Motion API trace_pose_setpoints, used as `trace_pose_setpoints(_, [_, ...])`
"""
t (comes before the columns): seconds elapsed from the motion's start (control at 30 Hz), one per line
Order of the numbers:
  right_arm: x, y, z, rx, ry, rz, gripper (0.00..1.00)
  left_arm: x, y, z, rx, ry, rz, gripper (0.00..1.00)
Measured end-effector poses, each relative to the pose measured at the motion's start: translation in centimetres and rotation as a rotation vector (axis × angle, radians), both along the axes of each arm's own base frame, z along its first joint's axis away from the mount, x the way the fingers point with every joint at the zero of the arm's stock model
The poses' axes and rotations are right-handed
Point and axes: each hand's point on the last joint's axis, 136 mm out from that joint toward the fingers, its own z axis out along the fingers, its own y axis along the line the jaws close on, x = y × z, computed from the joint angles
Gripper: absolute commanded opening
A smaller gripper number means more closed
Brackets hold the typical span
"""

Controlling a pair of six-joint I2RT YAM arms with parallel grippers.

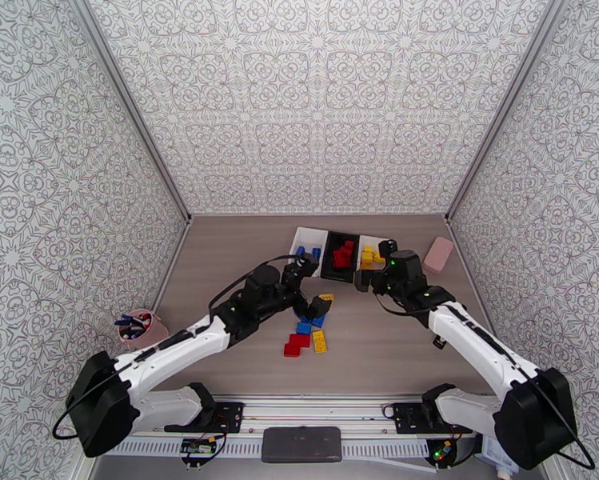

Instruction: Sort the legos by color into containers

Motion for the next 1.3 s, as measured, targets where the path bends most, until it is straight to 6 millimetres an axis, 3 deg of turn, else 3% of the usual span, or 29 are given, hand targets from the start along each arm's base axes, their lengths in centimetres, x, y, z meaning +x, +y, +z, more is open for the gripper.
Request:
trace_pose_setpoints(0.33, [-3.6,7.4,-6.6,-0.062,0.22,0.0,0.97,-5.2,4.4,-1.3,0.082,-0.007,-0.1,1.0])
trace_pose_setpoints(0.6, [-3.8,12.3,-9.2,-0.109,0.329,-0.048,0.83,-7.0,6.7,-3.5,0.11,-0.024,-0.11,1.0])
trace_pose_setpoints(0.8, [-3.4,13.3,-11.3,-0.104,0.397,-0.104,0.73,-7.2,6.7,-4.2,0.128,-0.032,-0.122,1.0])
trace_pose_setpoints(0.9, [-3.2,13.8,-11.8,-0.089,0.413,-0.123,0.65,-7.3,6.6,-4.2,0.134,-0.042,-0.13,0.99])
trace_pose_setpoints(1.1, [-2.8,14.4,-12.7,-0.091,0.434,-0.141,0.59,-7.4,6.6,-4.2,0.139,-0.047,-0.135,1.0])
trace_pose_setpoints(1.3, [-3.1,14.4,-13.9,-0.1,0.463,-0.149,0.45,-7.4,6.4,-4.1,0.135,-0.056,-0.138,1.0])
